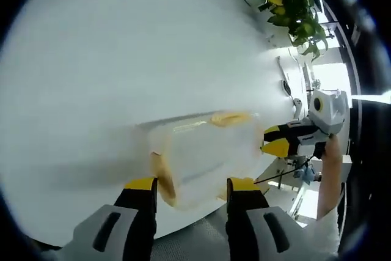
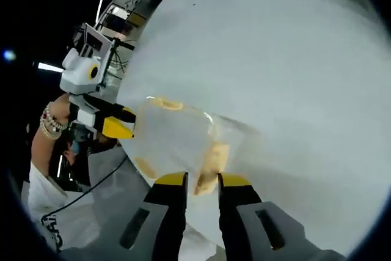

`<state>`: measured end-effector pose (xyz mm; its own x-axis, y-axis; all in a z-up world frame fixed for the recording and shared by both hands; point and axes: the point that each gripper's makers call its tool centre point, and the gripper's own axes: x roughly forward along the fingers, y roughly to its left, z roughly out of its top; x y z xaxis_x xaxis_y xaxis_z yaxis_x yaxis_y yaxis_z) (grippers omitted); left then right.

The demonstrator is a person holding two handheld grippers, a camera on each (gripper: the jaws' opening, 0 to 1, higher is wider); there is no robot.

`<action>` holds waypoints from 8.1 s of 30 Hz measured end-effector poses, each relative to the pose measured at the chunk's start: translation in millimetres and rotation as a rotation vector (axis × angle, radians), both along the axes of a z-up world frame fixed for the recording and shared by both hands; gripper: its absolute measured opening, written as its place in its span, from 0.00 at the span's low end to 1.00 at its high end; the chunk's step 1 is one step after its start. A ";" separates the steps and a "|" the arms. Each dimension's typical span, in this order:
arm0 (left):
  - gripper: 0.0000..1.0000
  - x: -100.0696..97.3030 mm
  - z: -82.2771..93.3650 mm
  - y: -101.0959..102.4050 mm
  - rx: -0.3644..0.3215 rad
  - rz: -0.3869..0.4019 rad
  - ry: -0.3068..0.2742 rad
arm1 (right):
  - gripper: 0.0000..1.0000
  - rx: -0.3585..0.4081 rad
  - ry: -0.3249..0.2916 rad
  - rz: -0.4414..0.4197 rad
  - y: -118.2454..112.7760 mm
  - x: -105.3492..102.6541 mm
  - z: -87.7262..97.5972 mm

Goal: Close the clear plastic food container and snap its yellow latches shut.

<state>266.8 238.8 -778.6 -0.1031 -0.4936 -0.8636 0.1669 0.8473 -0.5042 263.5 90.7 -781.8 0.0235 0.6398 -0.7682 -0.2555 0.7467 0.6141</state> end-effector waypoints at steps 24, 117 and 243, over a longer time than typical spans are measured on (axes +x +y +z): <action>0.28 8.1 -13.1 6.9 0.133 -0.023 0.011 | 0.12 -0.033 -0.010 0.030 3.3 -1.7 -1.1; 0.04 2.6 19.4 -70.6 -0.224 -0.747 -0.831 | 0.00 -0.018 -0.467 0.490 98.0 34.4 25.3; 0.39 -20.6 -1.5 -76.6 0.082 -1.147 -1.180 | 0.20 0.081 -0.260 0.652 93.2 52.4 1.3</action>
<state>246.2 162.2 -780.1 0.3328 -0.5797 -0.7438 0.9222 0.0354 0.3850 316.0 183.8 -780.6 -0.2073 0.6412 -0.7389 -0.7812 0.3461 0.5195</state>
